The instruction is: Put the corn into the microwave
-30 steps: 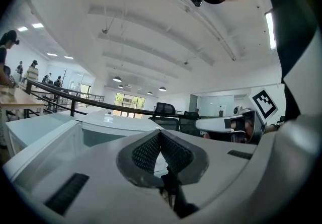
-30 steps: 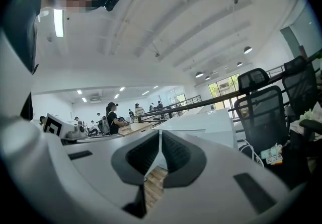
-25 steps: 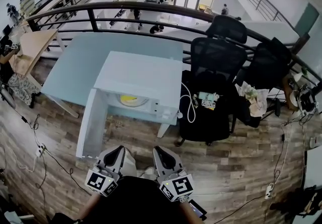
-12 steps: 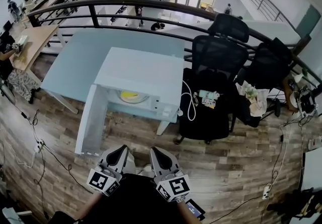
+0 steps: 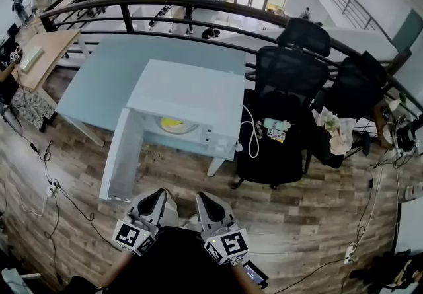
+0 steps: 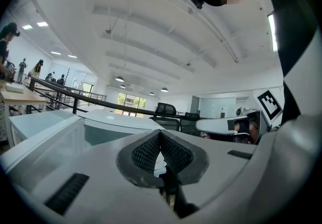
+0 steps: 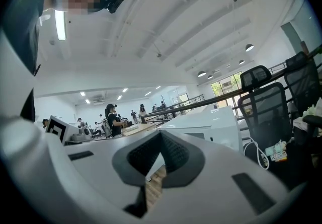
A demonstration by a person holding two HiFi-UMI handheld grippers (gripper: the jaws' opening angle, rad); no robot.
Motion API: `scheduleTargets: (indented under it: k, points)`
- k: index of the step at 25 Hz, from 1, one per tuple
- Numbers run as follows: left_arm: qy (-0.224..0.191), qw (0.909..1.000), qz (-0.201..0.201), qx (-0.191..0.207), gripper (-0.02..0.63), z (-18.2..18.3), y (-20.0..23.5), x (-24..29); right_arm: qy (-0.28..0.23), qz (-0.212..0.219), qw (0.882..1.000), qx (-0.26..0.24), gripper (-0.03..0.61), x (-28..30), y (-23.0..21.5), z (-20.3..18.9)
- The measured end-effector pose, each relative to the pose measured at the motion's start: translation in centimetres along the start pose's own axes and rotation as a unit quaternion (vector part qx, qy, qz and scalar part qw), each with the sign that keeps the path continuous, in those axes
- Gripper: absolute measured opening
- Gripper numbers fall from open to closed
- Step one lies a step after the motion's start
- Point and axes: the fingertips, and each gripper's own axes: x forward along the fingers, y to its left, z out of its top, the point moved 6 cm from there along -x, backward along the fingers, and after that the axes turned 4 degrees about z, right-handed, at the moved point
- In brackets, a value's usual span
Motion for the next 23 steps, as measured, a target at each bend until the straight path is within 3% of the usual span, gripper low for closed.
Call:
scheduleTargets:
  k: [23]
  points:
    - [0.012, 0.9995, 0.002, -0.028, 0.003, -1.1, 0.0, -0.2, 0.024, 0.005, 1.000, 0.016, 0.008, 0.0, 0.2, -1.6]
